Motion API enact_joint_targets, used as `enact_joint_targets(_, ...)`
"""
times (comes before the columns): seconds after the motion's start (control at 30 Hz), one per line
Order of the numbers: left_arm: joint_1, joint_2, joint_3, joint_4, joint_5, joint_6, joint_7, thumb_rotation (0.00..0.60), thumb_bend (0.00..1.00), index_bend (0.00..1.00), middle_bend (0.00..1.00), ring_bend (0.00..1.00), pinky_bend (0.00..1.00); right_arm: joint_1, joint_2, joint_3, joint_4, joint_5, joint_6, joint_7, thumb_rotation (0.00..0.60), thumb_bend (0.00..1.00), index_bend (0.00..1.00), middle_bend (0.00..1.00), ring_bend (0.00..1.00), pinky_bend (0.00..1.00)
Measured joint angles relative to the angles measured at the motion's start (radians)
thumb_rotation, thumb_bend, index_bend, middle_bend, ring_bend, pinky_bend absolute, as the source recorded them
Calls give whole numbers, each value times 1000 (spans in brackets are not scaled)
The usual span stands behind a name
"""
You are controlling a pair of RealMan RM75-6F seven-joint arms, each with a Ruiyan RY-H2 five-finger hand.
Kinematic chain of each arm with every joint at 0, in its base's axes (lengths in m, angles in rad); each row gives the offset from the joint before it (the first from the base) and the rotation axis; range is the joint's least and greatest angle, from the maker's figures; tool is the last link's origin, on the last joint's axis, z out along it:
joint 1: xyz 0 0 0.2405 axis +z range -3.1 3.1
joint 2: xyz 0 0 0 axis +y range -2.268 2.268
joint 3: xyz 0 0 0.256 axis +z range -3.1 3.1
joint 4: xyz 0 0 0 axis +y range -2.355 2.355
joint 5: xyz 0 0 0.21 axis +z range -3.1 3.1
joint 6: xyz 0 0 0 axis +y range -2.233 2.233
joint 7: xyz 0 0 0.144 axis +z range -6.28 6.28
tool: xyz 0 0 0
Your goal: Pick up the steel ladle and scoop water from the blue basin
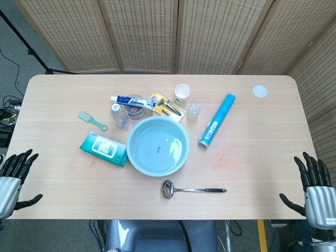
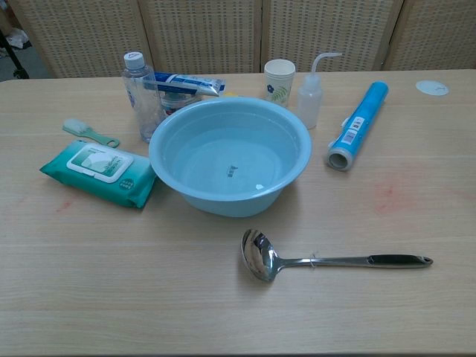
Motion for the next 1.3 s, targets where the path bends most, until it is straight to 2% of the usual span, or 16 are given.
enact_joint_targets(0.37, -6, -4, -11, 3, -18, -9, 5, 600, 0, 0, 0, 0, 0, 9, -8, -1, 8, 0, -20, 23, 600, 0, 0, 1, 0, 0)
enact_joint_targets(0.4, -6, -3, -11, 2, -18, -7, 3, 600, 0, 0, 0, 0, 0, 12, -9, -2, 12, -7, -21, 27, 600, 0, 0, 31, 3, 0)
enact_joint_targets(0.43, -5, -3, -12, 2, -19, -5, 1, 600, 0, 0, 0, 0, 0, 15, -12, -2, 17, -15, -22, 32, 600, 0, 0, 114, 58, 26)
enact_joint_targets(0.47, -4, -2, -13, 3, -20, -2, -2, 600, 0, 0, 0, 0, 0, 22, -17, -1, 28, -25, -24, 38, 600, 0, 0, 192, 121, 75)
enact_joint_targets(0.5, -4, -1, -16, 5, -24, -1, -3, 600, 0, 0, 0, 0, 0, 30, -21, 0, 39, -32, -28, 41, 600, 0, 0, 333, 248, 202)
enact_joint_targets(0.53, -5, -1, -18, 6, -28, -1, -4, 600, 0, 0, 0, 0, 0, 38, -27, 4, 52, -40, -30, 41, 600, 0, 0, 469, 401, 392)
enact_joint_targets(0.63, -8, 1, -24, 9, -39, -6, -15, 600, 0, 0, 0, 0, 0, 76, -56, 23, 110, -64, -45, 21, 600, 0, 0, 748, 700, 840)
enact_joint_targets(0.7, -10, 3, -26, 9, -44, -9, -20, 600, 0, 0, 0, 0, 0, 112, -79, 34, 145, -77, -72, 7, 600, 0, 0, 870, 830, 968)
enact_joint_targets(0.73, -10, 4, -27, 9, -45, -11, -21, 600, 0, 0, 0, 0, 0, 127, -88, 38, 153, -78, -87, 5, 600, 0, 1, 919, 881, 998)
enact_joint_targets(0.93, -17, 3, -30, 12, -61, -28, -21, 600, 0, 0, 0, 0, 0, 168, -127, 38, 139, -61, -179, -53, 600, 0, 67, 972, 935, 1000)
enact_joint_targets(1.13, -17, 15, -29, 11, -57, -28, -49, 600, 0, 0, 0, 0, 0, 191, -154, 0, 30, 2, -330, -205, 600, 0, 135, 983, 942, 1000)
enact_joint_targets(1.3, -14, 25, -27, 12, -48, -19, -71, 600, 0, 0, 0, 0, 0, 221, -207, -13, -42, 101, -437, -377, 600, 0, 197, 994, 953, 1000)
